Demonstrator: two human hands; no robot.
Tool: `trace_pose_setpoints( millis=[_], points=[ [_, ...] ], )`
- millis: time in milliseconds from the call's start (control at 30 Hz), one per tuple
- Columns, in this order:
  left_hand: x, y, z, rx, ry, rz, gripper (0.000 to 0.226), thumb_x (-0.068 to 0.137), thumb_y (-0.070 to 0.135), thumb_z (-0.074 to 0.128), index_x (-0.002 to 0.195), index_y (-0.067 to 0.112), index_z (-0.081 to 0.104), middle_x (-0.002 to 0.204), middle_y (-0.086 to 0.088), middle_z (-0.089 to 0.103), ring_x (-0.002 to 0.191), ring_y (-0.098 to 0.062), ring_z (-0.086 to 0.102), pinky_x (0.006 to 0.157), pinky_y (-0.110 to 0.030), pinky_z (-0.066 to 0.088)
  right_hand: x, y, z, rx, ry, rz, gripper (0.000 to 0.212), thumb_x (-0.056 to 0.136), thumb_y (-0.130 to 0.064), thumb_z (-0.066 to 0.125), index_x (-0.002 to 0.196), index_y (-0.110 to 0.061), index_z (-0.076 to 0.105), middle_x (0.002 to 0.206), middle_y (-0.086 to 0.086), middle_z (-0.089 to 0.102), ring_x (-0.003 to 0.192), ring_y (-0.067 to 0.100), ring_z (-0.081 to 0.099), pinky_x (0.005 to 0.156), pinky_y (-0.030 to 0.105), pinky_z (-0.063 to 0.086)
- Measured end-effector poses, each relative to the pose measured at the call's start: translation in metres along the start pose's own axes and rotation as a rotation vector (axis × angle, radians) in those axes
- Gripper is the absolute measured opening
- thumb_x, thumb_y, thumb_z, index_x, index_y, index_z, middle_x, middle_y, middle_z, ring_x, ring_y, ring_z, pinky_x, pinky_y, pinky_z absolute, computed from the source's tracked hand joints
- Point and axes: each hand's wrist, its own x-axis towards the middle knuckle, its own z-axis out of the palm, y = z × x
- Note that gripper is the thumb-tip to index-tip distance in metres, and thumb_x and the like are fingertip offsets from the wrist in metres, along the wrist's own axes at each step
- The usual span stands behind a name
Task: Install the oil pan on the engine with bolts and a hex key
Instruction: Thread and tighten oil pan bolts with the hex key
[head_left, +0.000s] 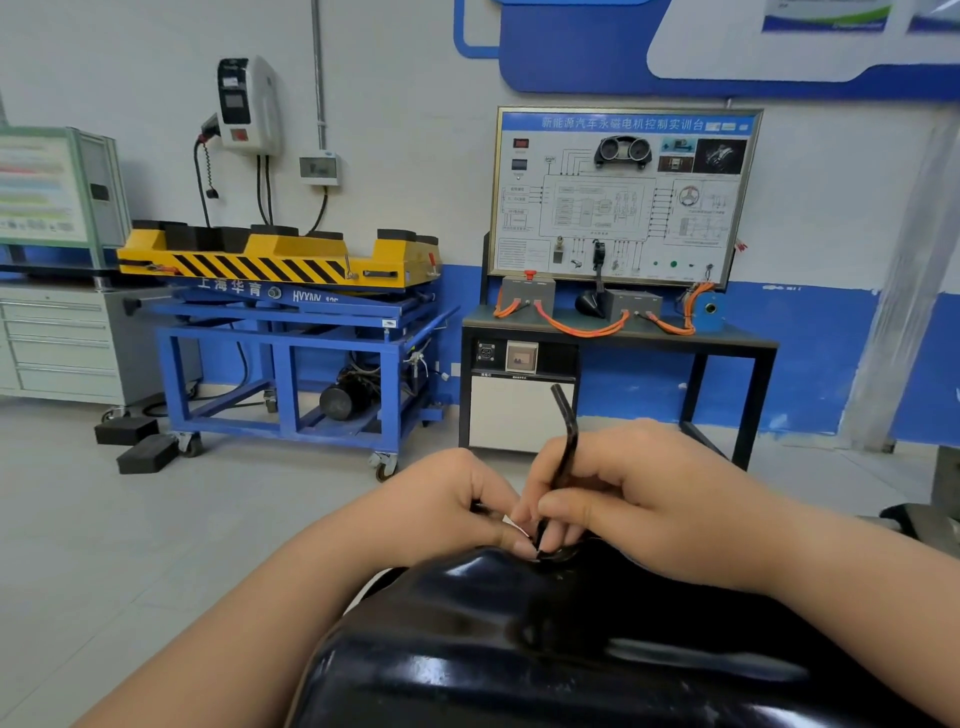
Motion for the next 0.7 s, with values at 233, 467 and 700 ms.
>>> trace_pose_setpoints(
  millis=[233, 467, 700],
  points=[
    [-0.0008, 0.0027, -0.0001, 0.056, 0.030, -0.017, 0.027, 0.075, 0.012, 0.075, 0.062, 0.033, 0.066, 0.065, -0.019, 0.060, 0.063, -0.017, 0.050, 0.067, -0.030, 0.044, -0.0010, -0.0023, 0.0005, -0.011, 0.006, -0.054, 0.027, 0.092, 0.000, 0.053, 0.097, -0.024, 0.065, 0.086, 0.001, 0.072, 0.074, 0.005, 0.068, 0.073, 0.022, 0.055],
    [-0.0003, 0.0018, 0.0008, -0.012, 0.037, -0.001, 0.042, 0.074, 0.012, 0.075, 0.061, 0.051, 0.068, 0.061, 0.013, 0.063, 0.065, -0.008, 0.056, 0.069, -0.026, 0.048, 0.0013, 0.0005, 0.0003, 0.016, 0.081, -0.079, 0.003, 0.082, -0.003, 0.069, 0.081, -0.001, 0.070, 0.069, 0.002, 0.070, 0.065, 0.002, 0.069, 0.066, 0.022, 0.057],
    [0.0012, -0.0028, 0.0022, -0.026, 0.010, 0.005, 0.025, 0.075, 0.014, 0.075, 0.065, 0.036, 0.071, 0.061, 0.017, 0.063, 0.064, 0.003, 0.056, 0.067, -0.016, 0.042, 0.0007, 0.0017, 0.0014, 0.129, 0.060, -0.057, 0.007, 0.086, -0.005, 0.066, 0.093, -0.007, 0.065, 0.086, 0.005, 0.071, 0.070, 0.012, 0.070, 0.071, 0.028, 0.057]
  ],
)
